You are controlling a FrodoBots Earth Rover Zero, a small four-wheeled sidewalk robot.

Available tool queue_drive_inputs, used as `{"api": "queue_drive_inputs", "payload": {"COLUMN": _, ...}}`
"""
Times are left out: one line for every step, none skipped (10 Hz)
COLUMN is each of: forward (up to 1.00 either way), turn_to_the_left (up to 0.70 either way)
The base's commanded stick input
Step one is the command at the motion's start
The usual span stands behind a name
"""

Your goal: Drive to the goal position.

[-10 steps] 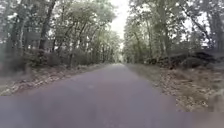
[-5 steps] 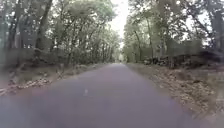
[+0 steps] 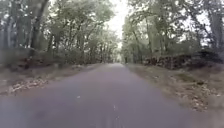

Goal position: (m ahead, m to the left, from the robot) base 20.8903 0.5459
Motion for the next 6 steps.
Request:
{"api": "queue_drive_inputs", "payload": {"forward": 0.7, "turn_to_the_left": 0.0}}
{"api": "queue_drive_inputs", "payload": {"forward": 0.7, "turn_to_the_left": 0.0}}
{"api": "queue_drive_inputs", "payload": {"forward": 0.7, "turn_to_the_left": 0.0}}
{"api": "queue_drive_inputs", "payload": {"forward": 0.7, "turn_to_the_left": 0.0}}
{"api": "queue_drive_inputs", "payload": {"forward": 0.7, "turn_to_the_left": -0.03}}
{"api": "queue_drive_inputs", "payload": {"forward": 0.7, "turn_to_the_left": -0.13}}
